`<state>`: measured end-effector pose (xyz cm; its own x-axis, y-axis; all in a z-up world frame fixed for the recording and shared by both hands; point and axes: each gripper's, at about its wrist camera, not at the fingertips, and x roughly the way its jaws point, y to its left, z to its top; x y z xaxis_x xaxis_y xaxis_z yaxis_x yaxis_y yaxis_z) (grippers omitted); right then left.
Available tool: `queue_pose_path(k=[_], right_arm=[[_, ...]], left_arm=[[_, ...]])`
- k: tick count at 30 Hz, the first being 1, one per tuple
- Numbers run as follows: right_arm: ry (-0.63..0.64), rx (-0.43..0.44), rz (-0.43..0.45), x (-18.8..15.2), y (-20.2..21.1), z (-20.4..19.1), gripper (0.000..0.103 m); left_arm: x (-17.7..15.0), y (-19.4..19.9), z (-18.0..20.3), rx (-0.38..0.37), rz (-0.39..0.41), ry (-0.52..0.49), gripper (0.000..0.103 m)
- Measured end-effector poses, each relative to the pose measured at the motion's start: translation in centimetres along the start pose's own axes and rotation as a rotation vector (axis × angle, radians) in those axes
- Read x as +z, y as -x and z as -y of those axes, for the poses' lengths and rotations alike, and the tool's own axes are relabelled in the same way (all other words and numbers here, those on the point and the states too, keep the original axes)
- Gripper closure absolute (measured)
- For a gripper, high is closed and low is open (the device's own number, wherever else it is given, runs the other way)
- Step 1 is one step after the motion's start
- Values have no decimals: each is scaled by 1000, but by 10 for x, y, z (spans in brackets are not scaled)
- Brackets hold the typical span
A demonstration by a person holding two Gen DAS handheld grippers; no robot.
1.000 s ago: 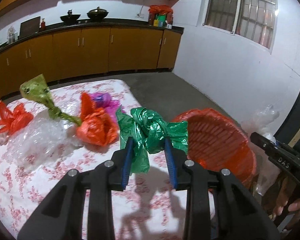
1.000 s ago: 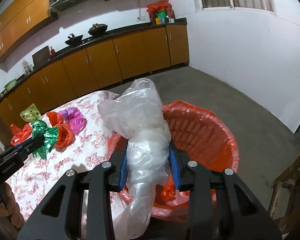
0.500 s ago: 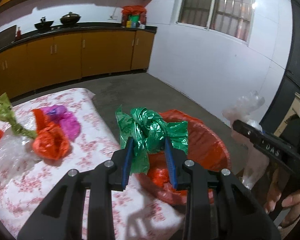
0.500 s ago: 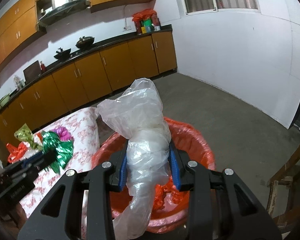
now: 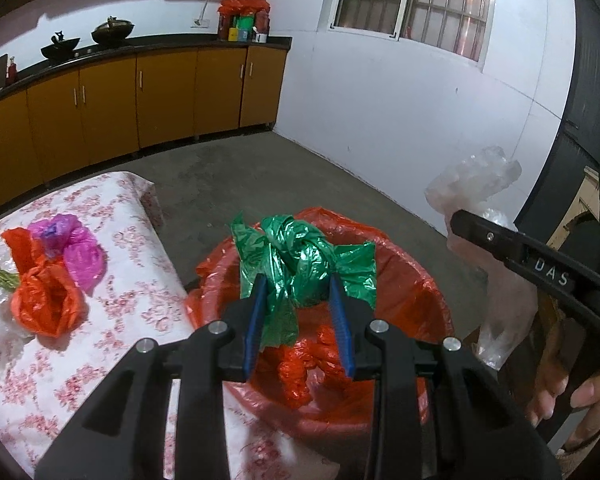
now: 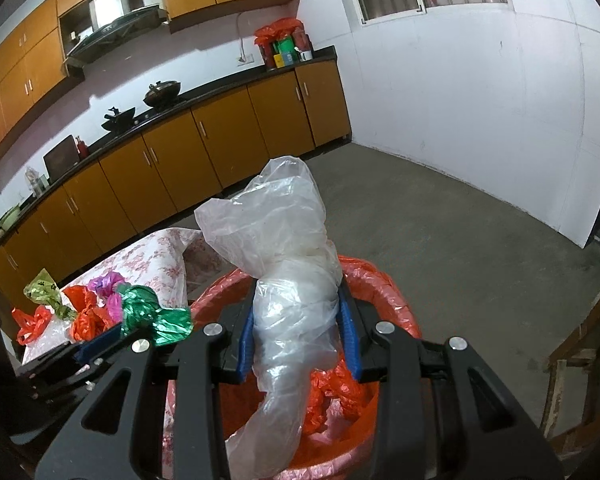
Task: Collect trash
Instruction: 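Carry the green and clear bags over the basket and open both tools, then grasp the orange-red bag with the right tool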
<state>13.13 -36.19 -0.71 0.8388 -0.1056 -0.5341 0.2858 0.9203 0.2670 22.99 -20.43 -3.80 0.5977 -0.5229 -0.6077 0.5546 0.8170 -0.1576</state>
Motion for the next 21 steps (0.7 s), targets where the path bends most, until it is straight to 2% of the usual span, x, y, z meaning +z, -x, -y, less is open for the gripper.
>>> queue_pose_path(k=[3,4,7,13,15,17,21], right_arm=[[-17,8,2,3,-4,2,65],[-25,10,6,3,-5,4,62],[-49,22,7,5,-9,7,45],[-37,-19,25,-1,-5,9,26],[-28,-46,36,-3,-1,9,20],[-15,-68,41,-4,0,7,18],[48,-108,43,-5,2,-5,16]], left_arm=[[-1,-9,1,-3,-15,8,65],[-1,-12,0,0,-20,9,59],[-5,-18,-4,7,-36,22,53],[-15,-17,-24,59,-51,55,41],[-18,-12,-34,102,-39,69,35],[-21,-6,-42,155,-22,77,27],[-27,10,-62,248,-1,95,23]])
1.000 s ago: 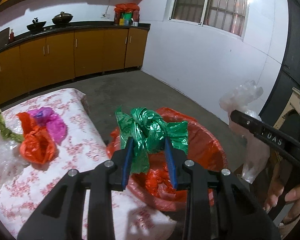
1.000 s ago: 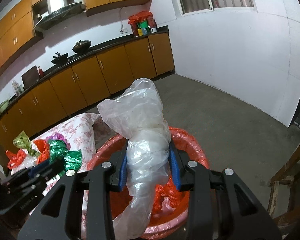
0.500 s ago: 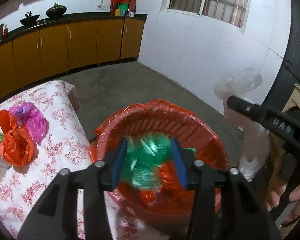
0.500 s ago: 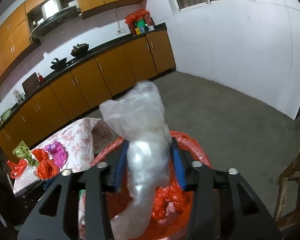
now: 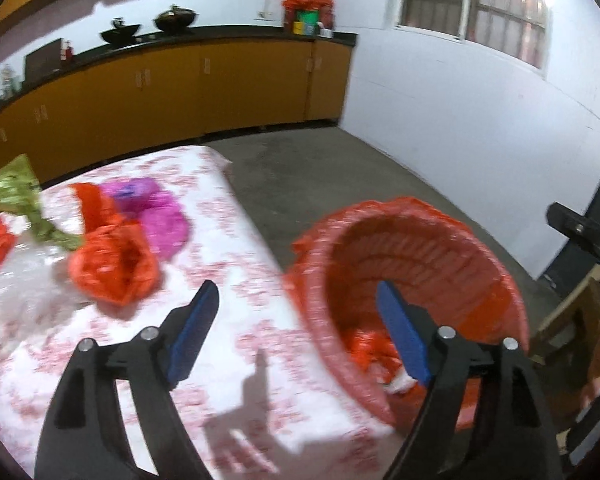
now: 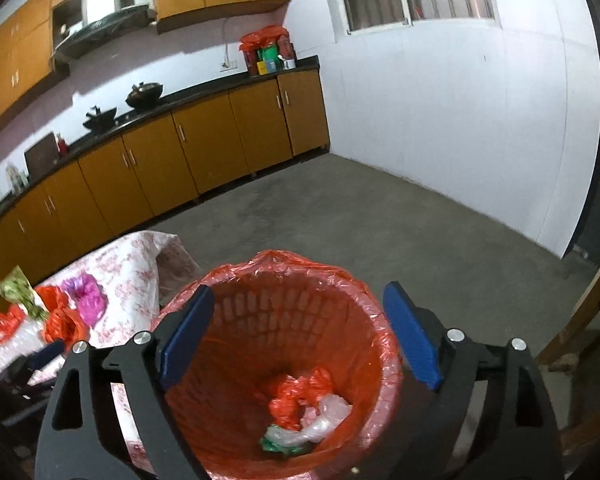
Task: Collect trash
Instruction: 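Grasp the orange-red bag with the right tool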
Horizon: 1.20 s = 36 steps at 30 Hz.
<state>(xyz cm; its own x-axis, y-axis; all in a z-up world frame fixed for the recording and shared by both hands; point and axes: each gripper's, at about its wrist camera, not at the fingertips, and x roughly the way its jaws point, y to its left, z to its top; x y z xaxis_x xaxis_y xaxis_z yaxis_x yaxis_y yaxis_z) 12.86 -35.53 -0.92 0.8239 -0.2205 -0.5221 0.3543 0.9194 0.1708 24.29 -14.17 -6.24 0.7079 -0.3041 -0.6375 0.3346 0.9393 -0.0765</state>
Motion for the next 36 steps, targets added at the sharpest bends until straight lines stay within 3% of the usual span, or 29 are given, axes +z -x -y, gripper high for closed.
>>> queue_pose_path(k=[4,12,23,29,36], right_arm=[[59,7,8,1,2,-17,15],[133,143,-19,-4,1,-73,16],[272,347,-118,-28,-26,-203,36],[288,425,-215,-48,-58,-269,43],[342,414,-259,-68,-81,-314,47]], left_arm=[[-4,14,-23,75,21,11,19],[-22,47,-90,218,40,86,19],[-57,100,-193,475,81,190,16],[-69,122,-232,528,103,270,15],[-84,134,-258,549,97,341,15]])
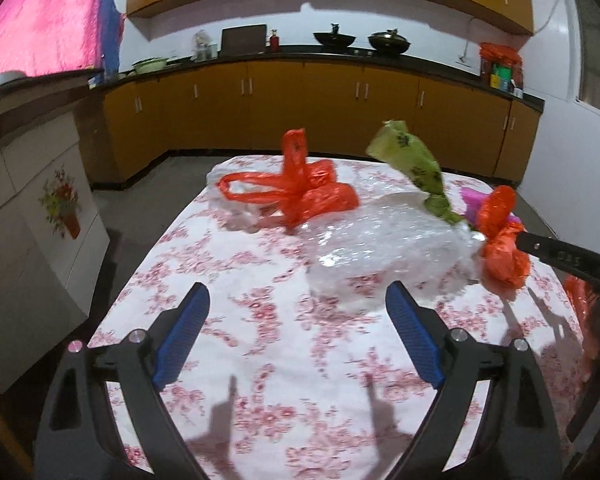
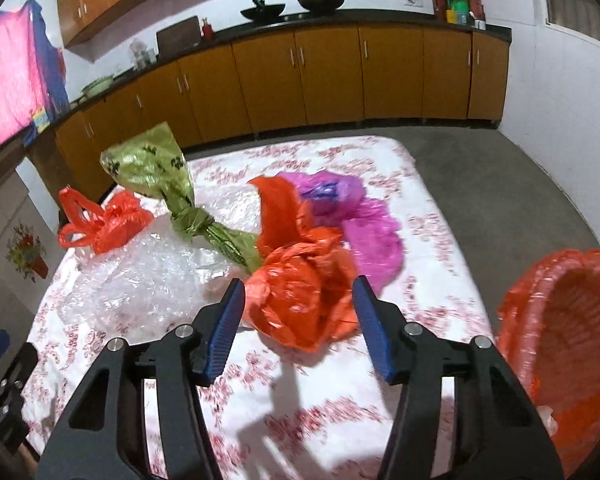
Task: Collect trash
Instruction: 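Grasp the orange-red bag with the right tool, then grasp the yellow-green paw-print bag with the left tool while the right tool holds its bag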
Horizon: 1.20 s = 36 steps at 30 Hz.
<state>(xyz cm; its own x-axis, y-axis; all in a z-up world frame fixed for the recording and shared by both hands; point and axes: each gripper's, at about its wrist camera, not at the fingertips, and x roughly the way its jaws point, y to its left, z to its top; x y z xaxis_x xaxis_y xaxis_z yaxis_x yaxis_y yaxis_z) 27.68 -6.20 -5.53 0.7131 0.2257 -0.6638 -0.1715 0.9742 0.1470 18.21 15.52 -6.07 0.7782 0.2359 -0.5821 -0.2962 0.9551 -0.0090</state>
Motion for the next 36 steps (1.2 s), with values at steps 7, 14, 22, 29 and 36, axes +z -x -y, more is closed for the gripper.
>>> queue_pose_path(k=[7,14,22,29,36], right_arm=[[9,11,-63,-5,-21,-6,68],[29,53,-63,-10,-17,-6,93],[4,98,-18,-14,15,5,95],[1,63,35,-22,46,26,96],[-48,38,48,-27,63,54,96]], left_arm=[[1,-6,-10,-2,-10,21,15],[4,-7,-4,-32,-11,23,15],[15,-4,18,-97,7,6,15],[33,-6,59,-180,15,-17,16],[60,-30,90,-205,5,4,19]])
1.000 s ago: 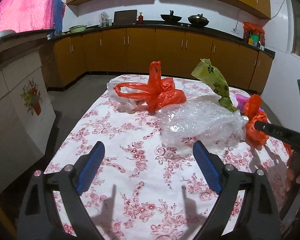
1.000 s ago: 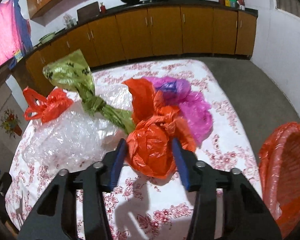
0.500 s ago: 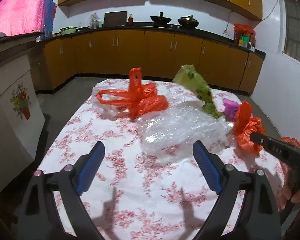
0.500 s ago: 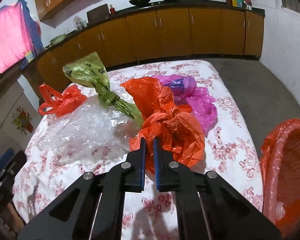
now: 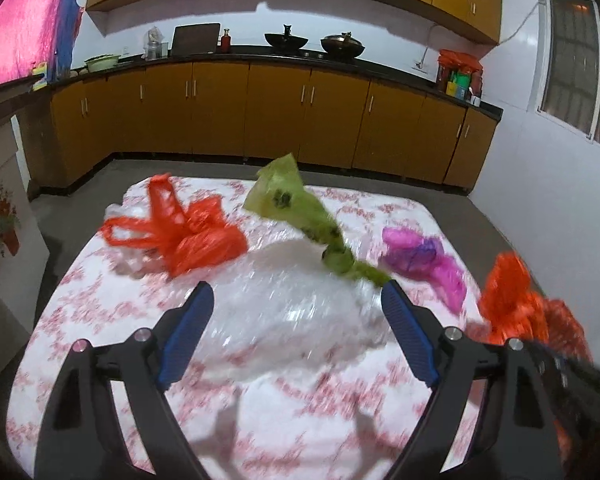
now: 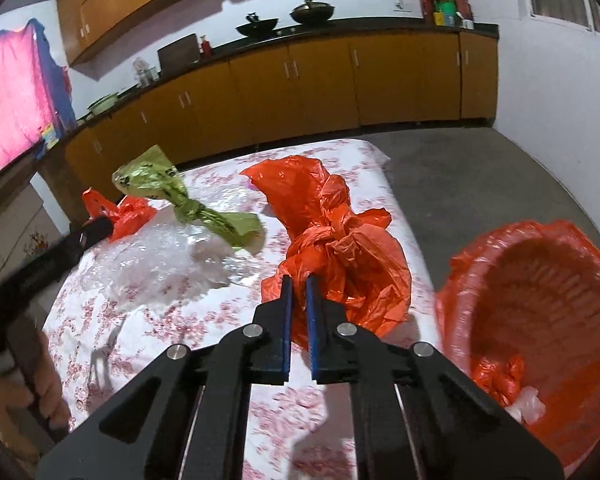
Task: Collect trash
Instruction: 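Grasp the yellow-green paw-print bag with the left tool while the right tool holds its bag, then lower the orange-red bag into the basket with the right tool while the left tool drops the paw-print bag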
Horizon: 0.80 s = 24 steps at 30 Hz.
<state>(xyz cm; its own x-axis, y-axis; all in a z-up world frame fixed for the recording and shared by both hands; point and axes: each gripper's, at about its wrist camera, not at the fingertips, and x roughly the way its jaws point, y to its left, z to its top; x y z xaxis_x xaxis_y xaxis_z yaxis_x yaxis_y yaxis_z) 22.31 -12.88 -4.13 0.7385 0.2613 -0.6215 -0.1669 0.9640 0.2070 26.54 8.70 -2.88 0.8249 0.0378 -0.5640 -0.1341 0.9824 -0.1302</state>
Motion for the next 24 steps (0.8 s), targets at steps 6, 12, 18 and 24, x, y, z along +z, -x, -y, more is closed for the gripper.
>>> queue_pose_path(k=[6,12,18,24], right_arm=[[-11,-27,3,-2,0,11,96],[-5,-31,-6,-5,-7,13,96],[6,-31,-13,-8,-6,15,96],[1,-36,2,-9,5,19,96]], left_arm=[[32,-43,11,18,-38,20,30],[45,-86,16,35,-131,50,42],[48,-110,14,22,-185,75,91],[49,-83,15,-3,-110,40,99]])
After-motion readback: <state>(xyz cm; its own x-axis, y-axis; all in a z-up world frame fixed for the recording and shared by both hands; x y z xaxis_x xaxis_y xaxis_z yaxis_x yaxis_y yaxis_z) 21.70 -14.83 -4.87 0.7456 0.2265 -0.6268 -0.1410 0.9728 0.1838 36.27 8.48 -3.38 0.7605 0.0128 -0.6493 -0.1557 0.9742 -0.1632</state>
